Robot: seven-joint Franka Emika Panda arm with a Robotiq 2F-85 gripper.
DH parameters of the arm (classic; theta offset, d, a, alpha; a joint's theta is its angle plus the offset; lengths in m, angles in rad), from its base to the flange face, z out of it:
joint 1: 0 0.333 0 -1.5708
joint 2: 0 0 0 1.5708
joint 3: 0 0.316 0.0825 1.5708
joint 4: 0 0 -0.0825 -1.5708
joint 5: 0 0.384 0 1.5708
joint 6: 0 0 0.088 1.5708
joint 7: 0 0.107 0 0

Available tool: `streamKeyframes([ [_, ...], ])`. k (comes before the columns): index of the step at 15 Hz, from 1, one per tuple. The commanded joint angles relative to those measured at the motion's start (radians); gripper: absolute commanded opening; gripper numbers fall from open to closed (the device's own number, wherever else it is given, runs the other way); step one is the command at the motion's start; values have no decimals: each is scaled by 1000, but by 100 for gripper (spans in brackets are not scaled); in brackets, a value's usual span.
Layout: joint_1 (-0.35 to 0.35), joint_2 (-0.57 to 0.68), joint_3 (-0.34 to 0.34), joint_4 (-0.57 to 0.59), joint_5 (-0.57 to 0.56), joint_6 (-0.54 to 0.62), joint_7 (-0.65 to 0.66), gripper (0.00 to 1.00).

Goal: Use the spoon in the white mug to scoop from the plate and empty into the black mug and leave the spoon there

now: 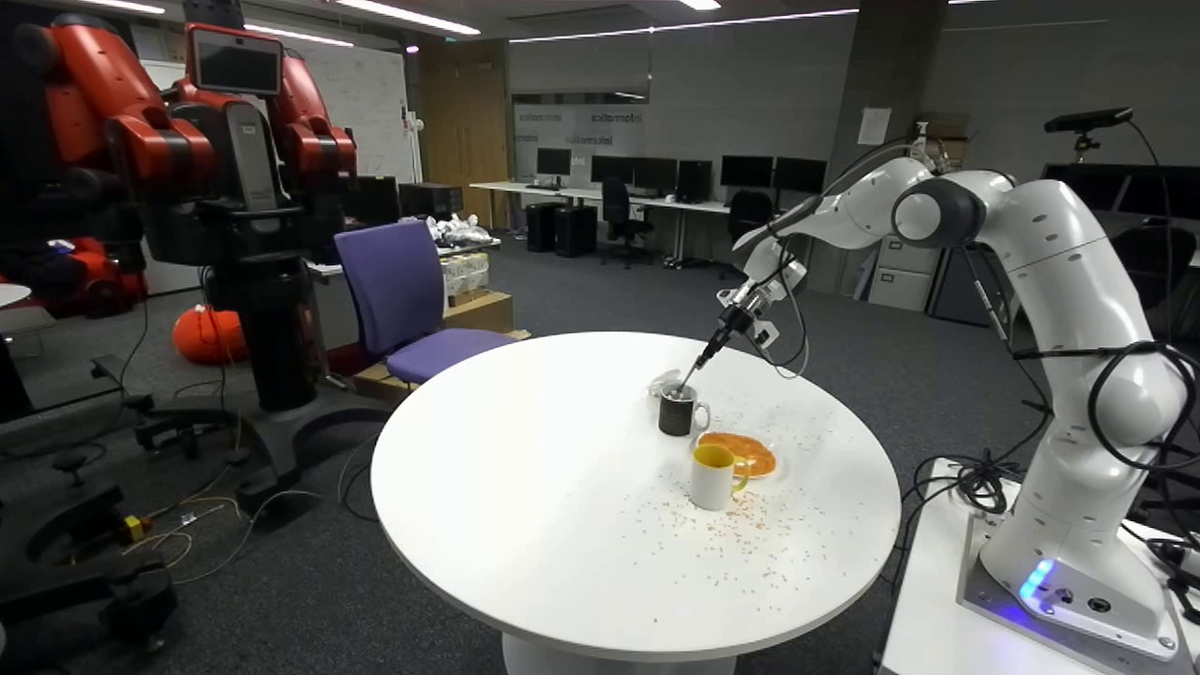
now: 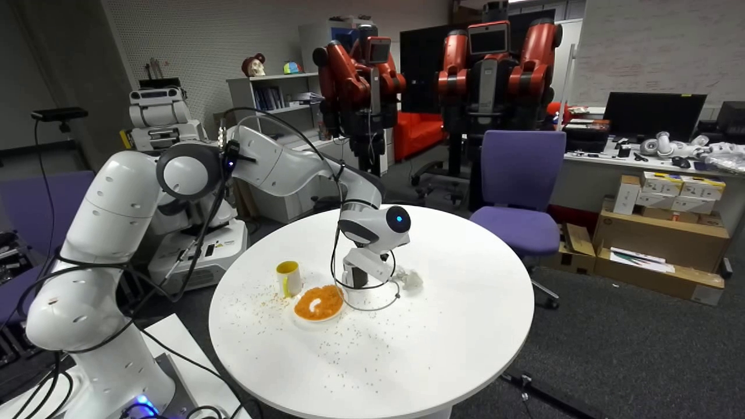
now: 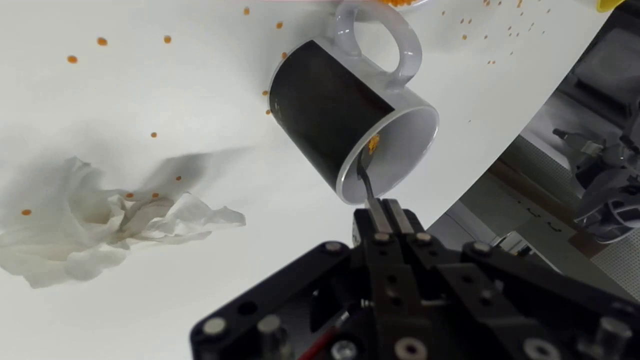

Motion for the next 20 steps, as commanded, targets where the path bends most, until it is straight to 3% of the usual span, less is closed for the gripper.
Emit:
streamKeyframes([
  [1, 5, -49, 28, -9, -58, 35, 40, 1],
  [10, 68, -141, 71, -32, -372, 146, 92, 1],
  [11, 63, -147, 85, -31, -393, 144, 103, 27],
  [13, 53, -159, 108, -33, -420, 138, 117, 33],
  [20, 37, -189, 135, -46, -458, 133, 136, 87],
])
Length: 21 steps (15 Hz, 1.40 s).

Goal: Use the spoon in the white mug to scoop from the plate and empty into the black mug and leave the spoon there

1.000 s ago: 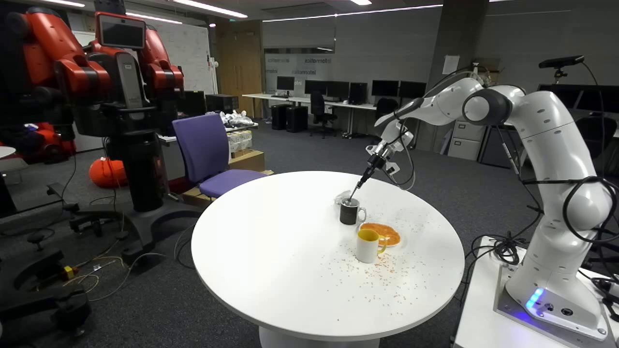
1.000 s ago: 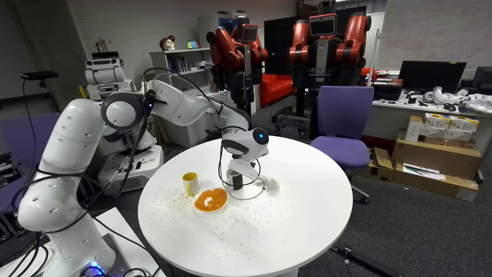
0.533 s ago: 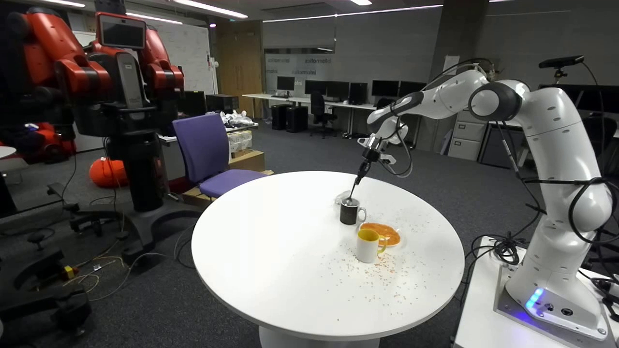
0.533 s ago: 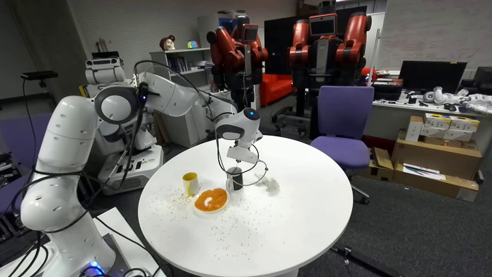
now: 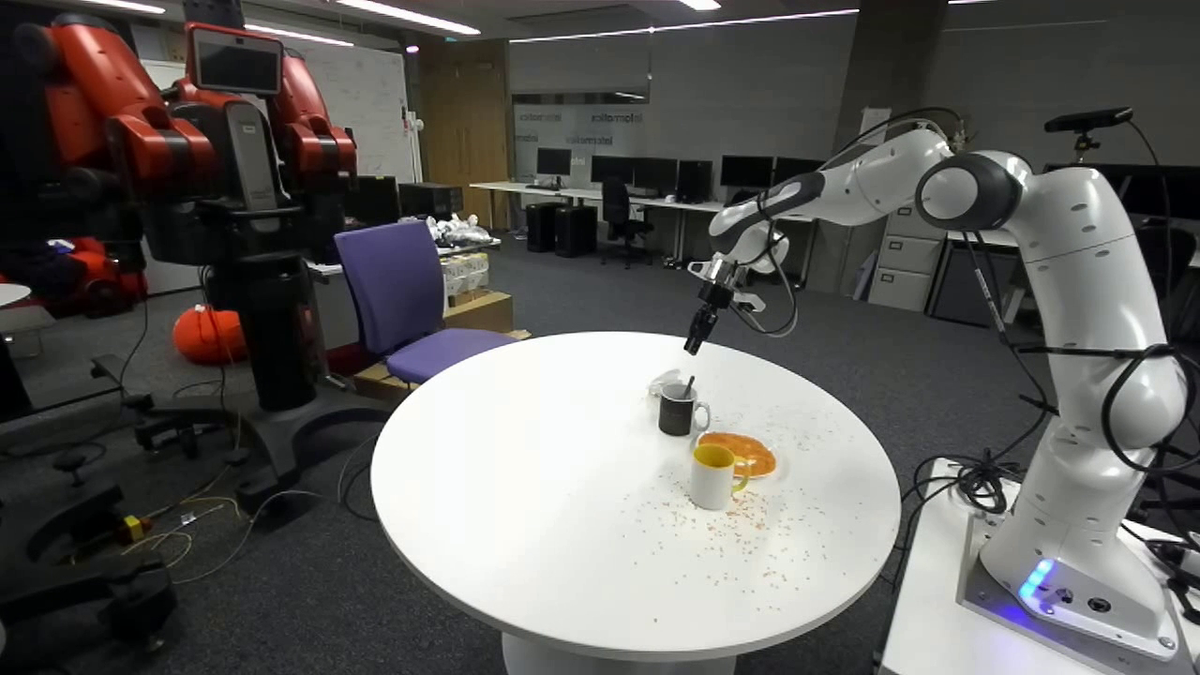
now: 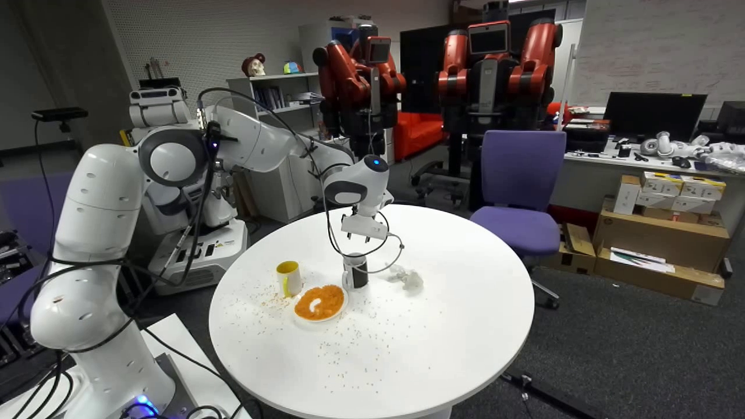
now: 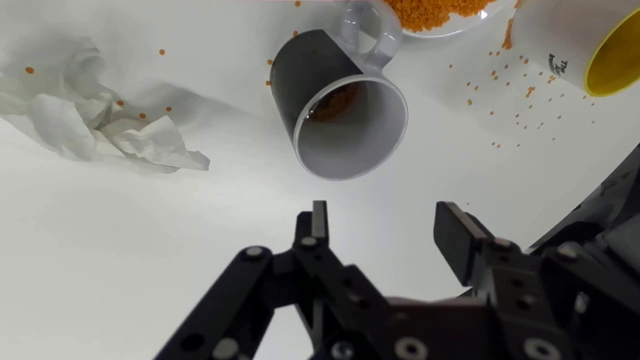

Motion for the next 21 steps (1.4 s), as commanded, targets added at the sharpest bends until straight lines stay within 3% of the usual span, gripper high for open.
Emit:
streamKeyframes([
  [1, -19, -76, 20, -50, -50, -2, 48, 95],
  [5, -29, -176, 3, -54, -158, -247, 179, 100],
  [10, 33, -349, -24, -98, -393, -424, 399, 100],
  [15, 108, -552, 2, -202, -642, -458, 692, 100],
  [21, 170, -787, 49, -343, -787, -353, 997, 100],
])
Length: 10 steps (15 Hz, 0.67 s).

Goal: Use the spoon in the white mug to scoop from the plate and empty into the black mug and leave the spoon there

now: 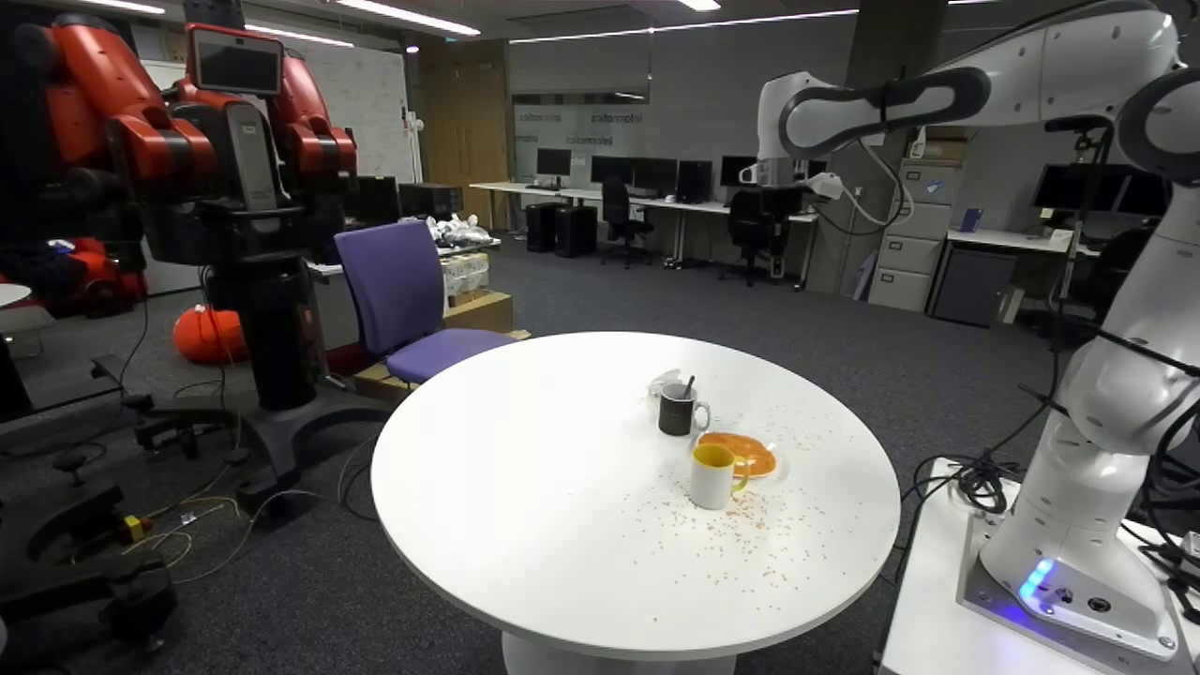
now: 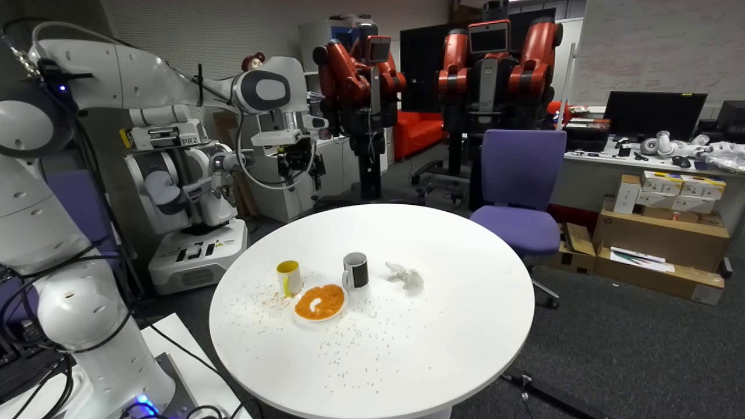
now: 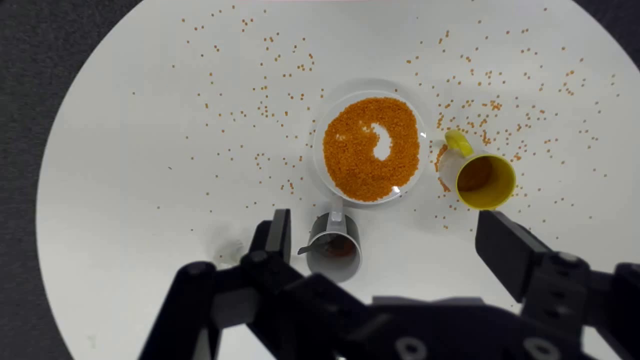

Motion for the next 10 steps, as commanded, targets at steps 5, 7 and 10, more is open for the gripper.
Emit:
streamKeyframes([
  [5, 22, -309, 48, -252, -161, 218, 307, 100],
  [7, 19, -368, 55, -323, -183, 322, 360, 100],
  [10, 23, -338, 52, -294, -175, 324, 329, 100],
])
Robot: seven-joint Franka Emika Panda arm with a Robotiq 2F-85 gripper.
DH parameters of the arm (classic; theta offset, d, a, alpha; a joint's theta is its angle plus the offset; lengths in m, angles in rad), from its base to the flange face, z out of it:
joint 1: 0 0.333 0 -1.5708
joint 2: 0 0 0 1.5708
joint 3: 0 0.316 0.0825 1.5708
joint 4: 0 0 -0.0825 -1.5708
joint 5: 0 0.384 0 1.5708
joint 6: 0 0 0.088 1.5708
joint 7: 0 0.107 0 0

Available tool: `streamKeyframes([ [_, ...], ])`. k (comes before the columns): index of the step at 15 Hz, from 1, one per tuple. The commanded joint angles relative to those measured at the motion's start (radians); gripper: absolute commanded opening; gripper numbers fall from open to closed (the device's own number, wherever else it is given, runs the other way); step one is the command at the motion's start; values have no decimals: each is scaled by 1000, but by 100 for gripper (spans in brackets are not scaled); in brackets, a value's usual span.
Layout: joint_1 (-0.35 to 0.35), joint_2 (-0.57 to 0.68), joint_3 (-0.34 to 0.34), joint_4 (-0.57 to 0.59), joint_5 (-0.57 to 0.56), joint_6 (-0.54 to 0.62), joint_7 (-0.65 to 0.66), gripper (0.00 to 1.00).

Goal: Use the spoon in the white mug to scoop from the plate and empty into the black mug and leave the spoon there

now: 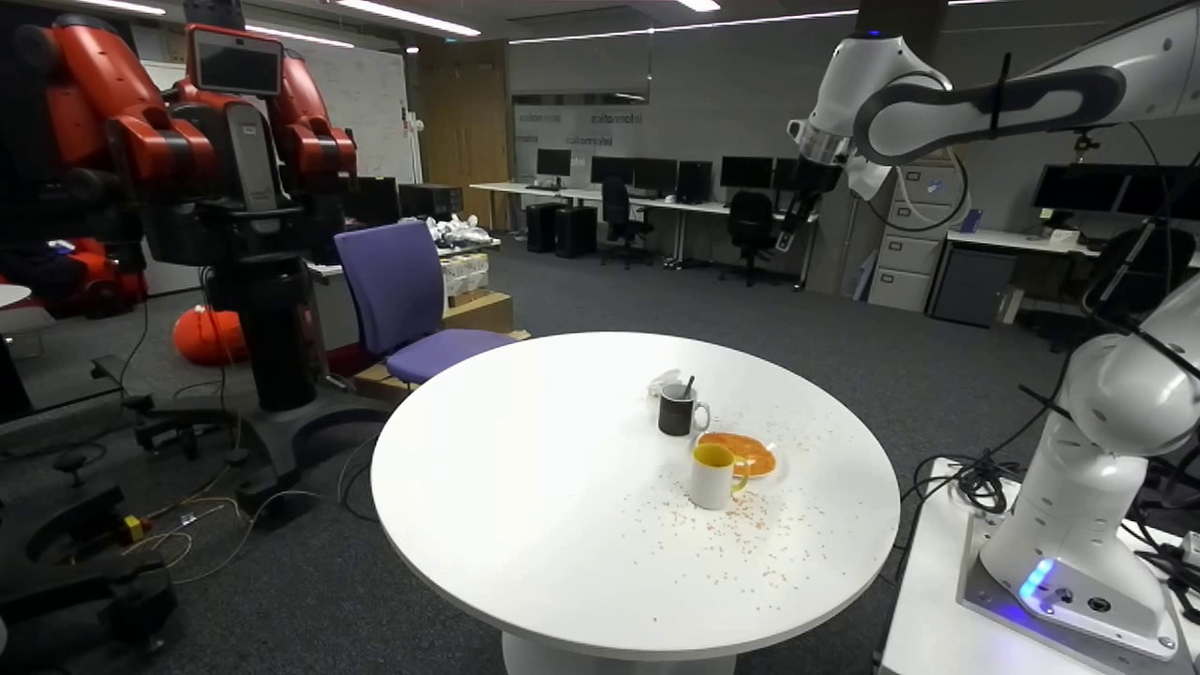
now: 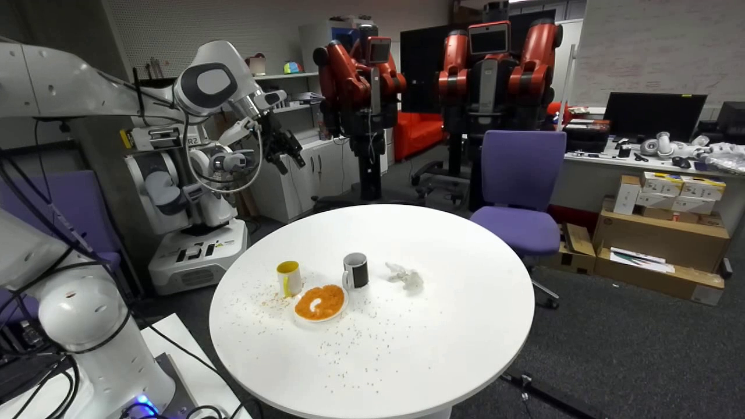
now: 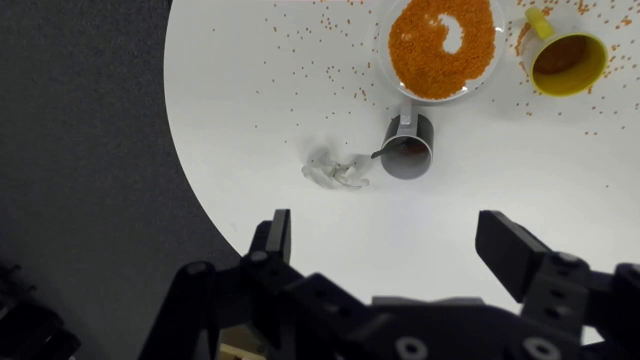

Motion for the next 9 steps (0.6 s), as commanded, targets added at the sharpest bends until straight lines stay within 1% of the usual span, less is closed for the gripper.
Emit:
streamKeyframes([
  [1, 2, -17, 0, -20, -4, 14, 3, 100],
  [3, 2, -36, 1, -41, -5, 20, 3, 100],
  [9, 2, -38, 1, -42, -5, 20, 3, 100],
])
